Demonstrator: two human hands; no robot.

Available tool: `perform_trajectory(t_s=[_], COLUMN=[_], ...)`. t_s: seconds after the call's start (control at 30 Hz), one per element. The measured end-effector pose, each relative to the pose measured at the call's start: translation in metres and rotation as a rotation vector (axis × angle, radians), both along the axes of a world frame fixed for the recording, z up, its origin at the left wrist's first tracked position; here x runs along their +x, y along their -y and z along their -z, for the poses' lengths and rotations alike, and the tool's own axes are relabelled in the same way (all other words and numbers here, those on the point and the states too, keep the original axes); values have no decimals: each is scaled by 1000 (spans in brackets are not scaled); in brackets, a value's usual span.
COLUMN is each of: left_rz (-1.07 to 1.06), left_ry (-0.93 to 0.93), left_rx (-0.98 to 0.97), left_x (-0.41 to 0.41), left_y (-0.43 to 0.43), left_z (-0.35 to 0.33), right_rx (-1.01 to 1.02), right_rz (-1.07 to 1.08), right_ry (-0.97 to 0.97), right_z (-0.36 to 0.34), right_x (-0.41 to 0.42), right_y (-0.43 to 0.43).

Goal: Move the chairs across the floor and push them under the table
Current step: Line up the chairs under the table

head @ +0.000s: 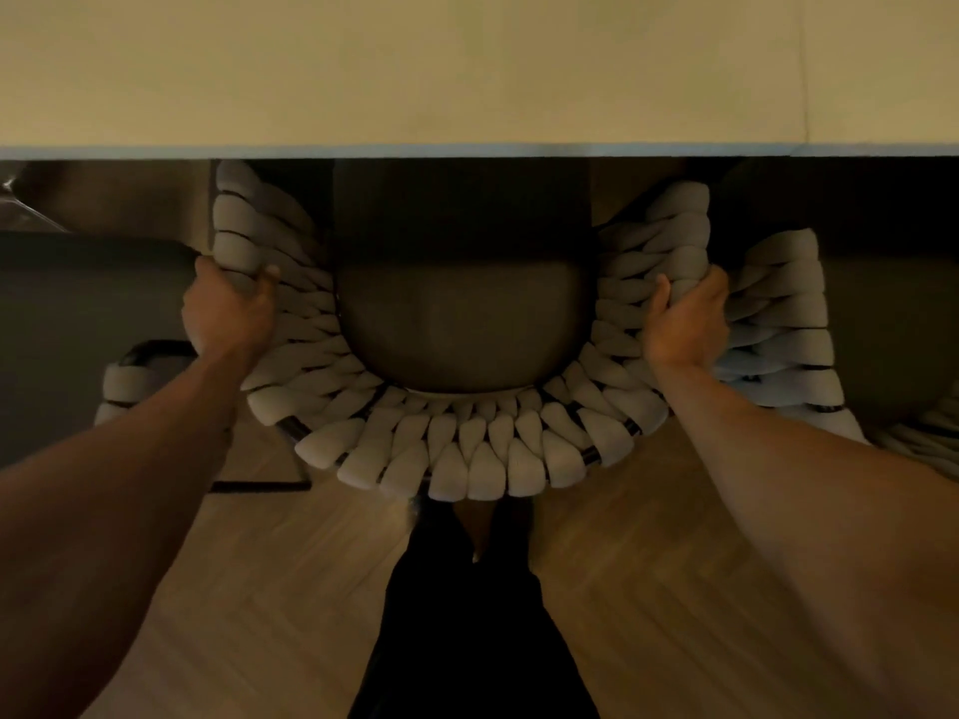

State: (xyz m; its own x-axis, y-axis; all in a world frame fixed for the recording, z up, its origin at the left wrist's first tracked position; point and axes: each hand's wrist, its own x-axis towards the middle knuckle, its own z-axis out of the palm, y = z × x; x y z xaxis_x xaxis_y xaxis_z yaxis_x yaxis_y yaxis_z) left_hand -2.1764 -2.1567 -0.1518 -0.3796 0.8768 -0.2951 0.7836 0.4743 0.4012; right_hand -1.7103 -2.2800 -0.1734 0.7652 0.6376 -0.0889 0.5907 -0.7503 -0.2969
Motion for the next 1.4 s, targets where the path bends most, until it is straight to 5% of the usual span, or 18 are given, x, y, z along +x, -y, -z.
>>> perform_trajectory(t_s=[0.17,0.3,0.4,0.63,0.83,1.17,1.4], left_rz=[271,548,715,1051,1170,1379,1312], left_ry=[33,-200,-280,-363,-449,-415,-470], left_rx=[29,0,-71,-332,-467,-292,-320], left_x=[-6,5,23,38,51,43,50], left_y=[59,139,185,181,158,139,151], left_z=[-6,-5,-16,-40,-29,-9,-17], right_rx=[15,-86,-107,-516,-521,-304,-470], right_rz=[-300,-484,-750,-1123,-1186,-1212,-1169], right_ry=[58,107,-52,-79,22,33,56], right_z=[-11,-30,-38,-56,-34,-16,-43], right_x=[-14,-43,-75,-126,-124,-122,-126], right_y=[34,77,102,119,114,110,110])
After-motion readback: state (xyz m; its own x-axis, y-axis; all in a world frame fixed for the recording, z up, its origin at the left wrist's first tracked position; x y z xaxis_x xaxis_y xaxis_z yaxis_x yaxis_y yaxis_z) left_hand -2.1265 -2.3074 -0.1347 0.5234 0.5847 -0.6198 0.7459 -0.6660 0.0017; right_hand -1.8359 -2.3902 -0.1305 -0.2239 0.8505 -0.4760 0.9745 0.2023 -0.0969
